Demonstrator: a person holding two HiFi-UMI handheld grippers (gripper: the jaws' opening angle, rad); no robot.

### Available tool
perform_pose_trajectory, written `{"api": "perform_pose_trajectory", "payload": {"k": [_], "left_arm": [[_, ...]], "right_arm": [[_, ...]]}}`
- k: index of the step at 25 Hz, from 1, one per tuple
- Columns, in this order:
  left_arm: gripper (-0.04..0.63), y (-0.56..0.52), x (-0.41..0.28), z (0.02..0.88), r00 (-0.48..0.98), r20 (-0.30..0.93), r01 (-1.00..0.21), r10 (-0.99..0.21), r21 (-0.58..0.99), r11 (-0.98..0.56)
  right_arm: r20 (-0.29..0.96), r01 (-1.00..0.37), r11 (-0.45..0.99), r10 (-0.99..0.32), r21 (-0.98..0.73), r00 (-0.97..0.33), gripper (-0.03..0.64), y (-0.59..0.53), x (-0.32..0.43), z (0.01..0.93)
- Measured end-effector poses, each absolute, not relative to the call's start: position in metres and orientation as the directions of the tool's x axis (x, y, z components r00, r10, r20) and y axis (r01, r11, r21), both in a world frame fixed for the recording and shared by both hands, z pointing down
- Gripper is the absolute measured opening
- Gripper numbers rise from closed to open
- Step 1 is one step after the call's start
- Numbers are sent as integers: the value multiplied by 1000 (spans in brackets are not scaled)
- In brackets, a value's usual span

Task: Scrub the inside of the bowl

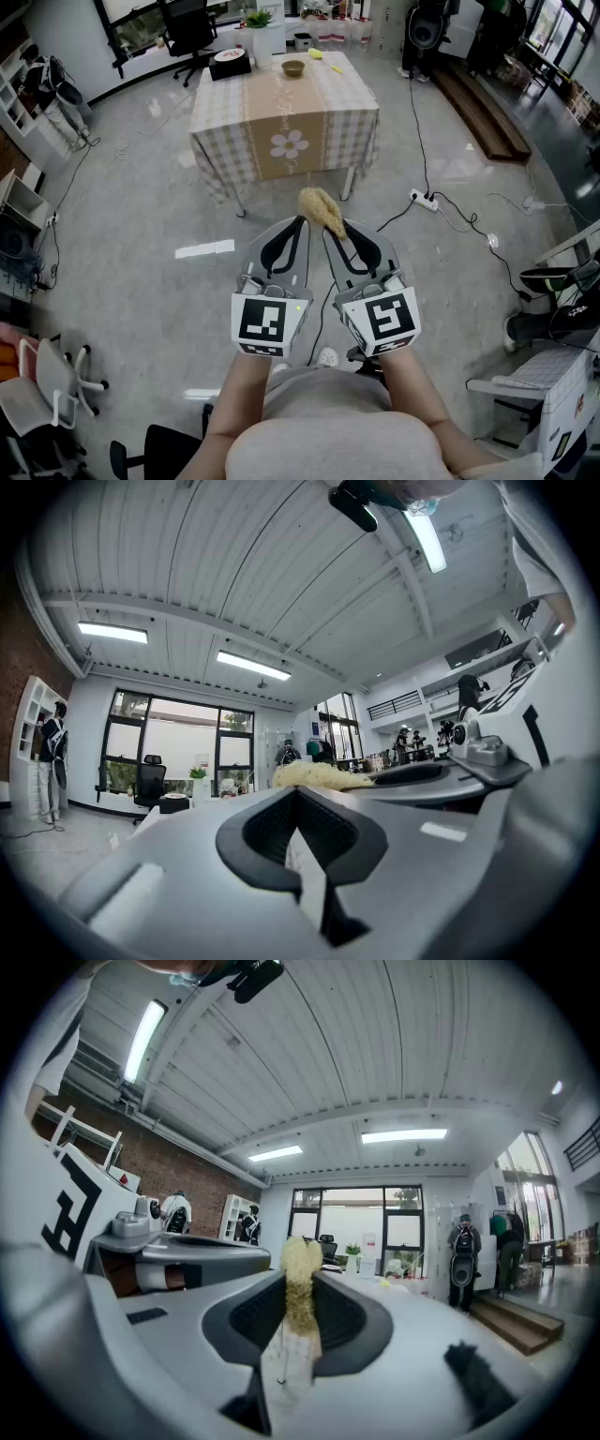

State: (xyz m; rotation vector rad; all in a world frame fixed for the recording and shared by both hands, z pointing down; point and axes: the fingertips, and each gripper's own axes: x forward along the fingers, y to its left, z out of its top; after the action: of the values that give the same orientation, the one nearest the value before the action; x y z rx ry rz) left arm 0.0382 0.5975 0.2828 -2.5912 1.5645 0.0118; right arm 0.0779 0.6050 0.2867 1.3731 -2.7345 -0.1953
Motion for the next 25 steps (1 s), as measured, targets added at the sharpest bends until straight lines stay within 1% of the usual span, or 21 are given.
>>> {"api": "perform_pose_trajectory", "payload": {"k": [5,13,21,25], "left_arm": [[5,592,57,283,445,-79,-894,-892,-99,-437],[5,592,61,291,392,-61,-918,-918,-85,-387],[5,579,65,293,400,-61,-914,-914,-99,-394],[5,564,62,293,394,-67,-918,-917,-79,-389]], "right_arm": [[7,-777,611,-787,152,-617,84,600,94,289],[-18,-770,626,-775,121,-632,83,594,107,289],[-15,-767,631,-771,115,-636,83,584,109,292],[-23,-763,638,-765,104,-643,84,573,107,293]]}}
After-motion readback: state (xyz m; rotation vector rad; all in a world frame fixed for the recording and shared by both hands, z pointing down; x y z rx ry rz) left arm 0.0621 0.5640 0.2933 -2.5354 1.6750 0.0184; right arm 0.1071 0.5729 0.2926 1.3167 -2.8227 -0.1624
